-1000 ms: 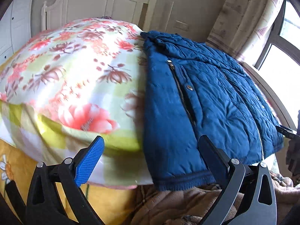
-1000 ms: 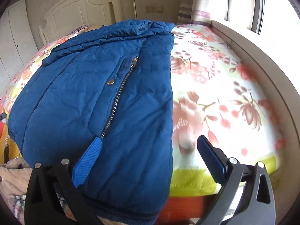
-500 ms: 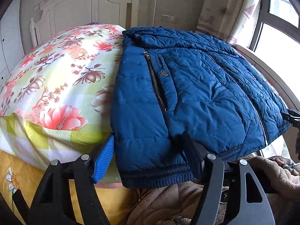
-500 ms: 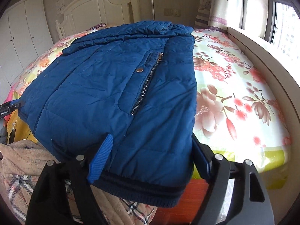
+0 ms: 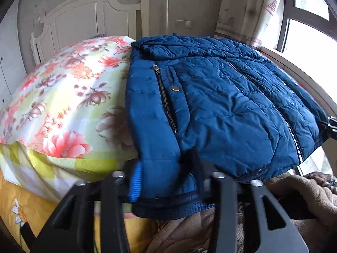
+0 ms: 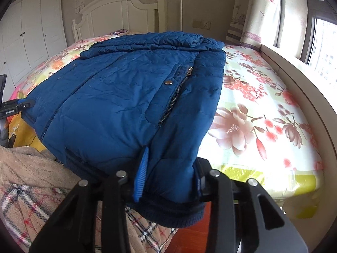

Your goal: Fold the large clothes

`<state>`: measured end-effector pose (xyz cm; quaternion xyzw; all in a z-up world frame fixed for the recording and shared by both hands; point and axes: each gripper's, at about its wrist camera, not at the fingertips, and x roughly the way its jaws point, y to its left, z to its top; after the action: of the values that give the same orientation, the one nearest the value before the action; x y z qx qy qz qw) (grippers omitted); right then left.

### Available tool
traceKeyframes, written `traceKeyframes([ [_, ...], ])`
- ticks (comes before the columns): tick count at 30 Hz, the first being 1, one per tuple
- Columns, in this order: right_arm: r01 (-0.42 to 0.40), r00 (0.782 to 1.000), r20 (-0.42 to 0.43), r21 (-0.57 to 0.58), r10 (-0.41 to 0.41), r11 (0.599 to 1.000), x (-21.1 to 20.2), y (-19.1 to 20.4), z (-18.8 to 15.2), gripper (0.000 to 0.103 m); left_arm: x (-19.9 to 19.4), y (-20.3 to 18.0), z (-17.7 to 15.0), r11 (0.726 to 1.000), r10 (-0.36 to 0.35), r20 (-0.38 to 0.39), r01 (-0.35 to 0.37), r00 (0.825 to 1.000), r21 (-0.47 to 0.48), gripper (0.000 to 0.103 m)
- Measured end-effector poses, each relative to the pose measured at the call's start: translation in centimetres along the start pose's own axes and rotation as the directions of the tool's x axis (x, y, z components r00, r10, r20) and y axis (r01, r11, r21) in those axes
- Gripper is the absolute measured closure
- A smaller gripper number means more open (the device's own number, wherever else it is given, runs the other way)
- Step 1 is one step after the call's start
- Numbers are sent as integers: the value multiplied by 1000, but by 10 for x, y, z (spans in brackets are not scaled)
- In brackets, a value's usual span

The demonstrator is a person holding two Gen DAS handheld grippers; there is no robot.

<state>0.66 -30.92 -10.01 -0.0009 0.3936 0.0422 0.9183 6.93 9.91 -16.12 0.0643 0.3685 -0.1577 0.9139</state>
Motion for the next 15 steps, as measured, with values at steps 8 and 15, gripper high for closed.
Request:
traceKeyframes([
  [8, -103, 994, 38, 0, 103, 995, -48, 4, -11, 88, -53, 17, -9, 998, -62, 80, 64, 995, -28, 93],
  [15, -164, 959, 244, 50, 147, 985, -96, -2, 30, 89, -81, 36, 22, 962, -186, 213, 222, 959, -160, 94],
])
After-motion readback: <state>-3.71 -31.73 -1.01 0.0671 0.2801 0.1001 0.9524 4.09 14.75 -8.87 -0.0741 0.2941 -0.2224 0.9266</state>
